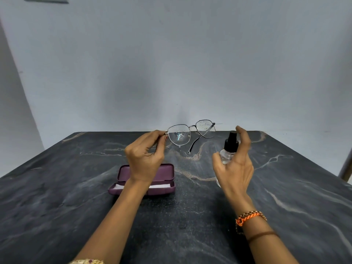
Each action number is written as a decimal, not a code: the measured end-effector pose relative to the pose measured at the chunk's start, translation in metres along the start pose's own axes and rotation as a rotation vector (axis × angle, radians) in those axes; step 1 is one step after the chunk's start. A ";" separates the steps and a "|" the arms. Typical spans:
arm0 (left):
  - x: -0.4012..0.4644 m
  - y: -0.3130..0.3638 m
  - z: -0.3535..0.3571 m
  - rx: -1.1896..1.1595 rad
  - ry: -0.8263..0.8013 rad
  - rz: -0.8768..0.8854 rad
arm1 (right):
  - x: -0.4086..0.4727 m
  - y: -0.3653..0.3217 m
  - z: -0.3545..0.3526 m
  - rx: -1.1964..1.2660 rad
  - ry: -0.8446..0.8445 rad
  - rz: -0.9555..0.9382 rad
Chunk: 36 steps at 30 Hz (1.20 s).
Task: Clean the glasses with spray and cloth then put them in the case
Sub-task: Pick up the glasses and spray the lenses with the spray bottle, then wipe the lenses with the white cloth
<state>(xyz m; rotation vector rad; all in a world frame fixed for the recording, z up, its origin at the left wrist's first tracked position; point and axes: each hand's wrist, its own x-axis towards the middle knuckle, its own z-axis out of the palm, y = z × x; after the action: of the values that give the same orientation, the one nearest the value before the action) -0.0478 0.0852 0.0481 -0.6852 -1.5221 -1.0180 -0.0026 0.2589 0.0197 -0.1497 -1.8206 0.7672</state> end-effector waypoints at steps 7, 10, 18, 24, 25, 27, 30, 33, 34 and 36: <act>0.002 -0.002 -0.002 0.000 0.047 -0.048 | -0.009 0.009 0.008 -0.030 -0.115 -0.018; 0.002 -0.001 -0.003 -0.010 0.040 -0.060 | -0.008 0.009 0.007 -0.045 -0.103 -0.021; 0.003 0.000 -0.004 -0.009 0.047 -0.078 | -0.009 0.006 0.007 -0.096 -0.076 0.022; 0.015 0.000 -0.018 -0.028 0.135 -0.100 | -0.008 -0.013 -0.001 -0.136 0.107 -0.056; 0.018 -0.002 -0.025 -0.023 0.156 -0.095 | -0.009 -0.018 -0.002 -0.121 0.144 -0.097; 0.023 -0.009 -0.041 0.005 0.182 -0.090 | -0.013 -0.028 -0.001 -0.092 0.168 -0.182; 0.028 -0.024 -0.071 0.048 0.224 -0.160 | -0.021 -0.045 0.004 -0.089 0.071 -0.331; 0.029 -0.041 -0.095 0.084 0.235 -0.200 | -0.026 -0.055 0.011 -0.120 -0.136 -0.474; 0.030 -0.047 -0.101 0.104 0.230 -0.202 | -0.026 -0.059 0.015 -0.129 -0.245 -0.483; 0.030 -0.057 -0.110 0.131 0.225 -0.207 | -0.025 -0.066 0.024 -0.166 -0.496 -0.423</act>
<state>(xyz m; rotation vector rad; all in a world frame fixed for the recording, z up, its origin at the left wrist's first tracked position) -0.0514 -0.0415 0.0643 -0.3135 -1.4668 -1.0993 0.0026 0.1858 0.0325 0.3400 -2.2807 0.3680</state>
